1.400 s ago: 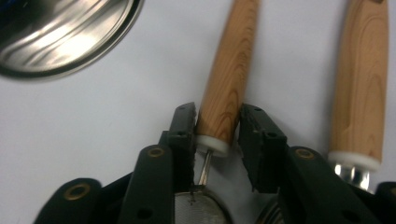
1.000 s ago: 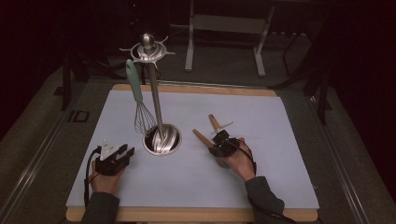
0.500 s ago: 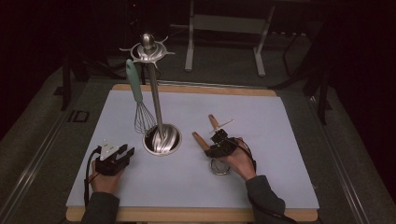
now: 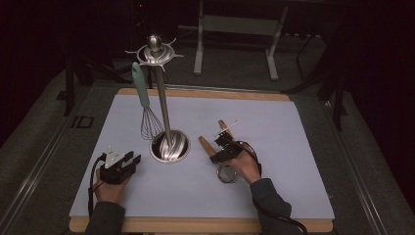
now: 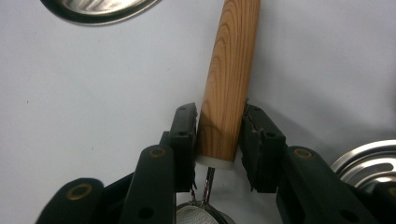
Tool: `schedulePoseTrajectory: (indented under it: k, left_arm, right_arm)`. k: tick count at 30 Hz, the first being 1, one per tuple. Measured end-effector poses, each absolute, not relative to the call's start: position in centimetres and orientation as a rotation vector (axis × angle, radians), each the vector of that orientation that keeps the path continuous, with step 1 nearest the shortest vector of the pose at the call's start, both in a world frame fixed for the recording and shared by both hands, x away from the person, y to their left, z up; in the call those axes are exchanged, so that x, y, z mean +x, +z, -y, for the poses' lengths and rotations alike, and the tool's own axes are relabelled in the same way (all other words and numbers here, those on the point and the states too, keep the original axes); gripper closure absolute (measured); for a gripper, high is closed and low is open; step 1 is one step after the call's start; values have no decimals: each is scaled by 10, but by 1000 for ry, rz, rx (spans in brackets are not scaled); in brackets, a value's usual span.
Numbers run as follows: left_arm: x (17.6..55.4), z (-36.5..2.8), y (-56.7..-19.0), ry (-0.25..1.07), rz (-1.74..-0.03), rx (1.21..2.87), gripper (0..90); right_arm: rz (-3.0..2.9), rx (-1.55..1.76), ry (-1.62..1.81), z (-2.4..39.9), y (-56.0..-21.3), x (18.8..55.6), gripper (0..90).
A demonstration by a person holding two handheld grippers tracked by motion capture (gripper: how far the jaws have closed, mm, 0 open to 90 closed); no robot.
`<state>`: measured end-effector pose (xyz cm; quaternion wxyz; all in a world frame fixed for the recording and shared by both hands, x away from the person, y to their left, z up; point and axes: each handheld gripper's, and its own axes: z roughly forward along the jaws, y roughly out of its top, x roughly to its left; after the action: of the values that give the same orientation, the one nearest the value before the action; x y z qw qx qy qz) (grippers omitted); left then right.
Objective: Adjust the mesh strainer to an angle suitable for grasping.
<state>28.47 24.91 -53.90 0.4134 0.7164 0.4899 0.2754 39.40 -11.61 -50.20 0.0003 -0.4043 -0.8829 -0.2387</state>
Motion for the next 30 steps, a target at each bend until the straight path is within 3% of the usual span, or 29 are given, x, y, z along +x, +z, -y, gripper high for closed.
schedulePoseTrajectory:
  k: [9, 16, 30]
  left_arm:
    - [285, -249, -539, 693, -1232, 1802, 646]
    - [285, -249, -539, 691, -1231, 1801, 646]
    - [285, -249, -539, 693, -1234, 1801, 646]
  right_arm:
    - [2745, -1250, -704, 111, -503, 405, 632]
    - [2767, -1252, -655, 106, -501, 409, 701]
    - [2812, -1173, -796, 114, -480, 395, 703]
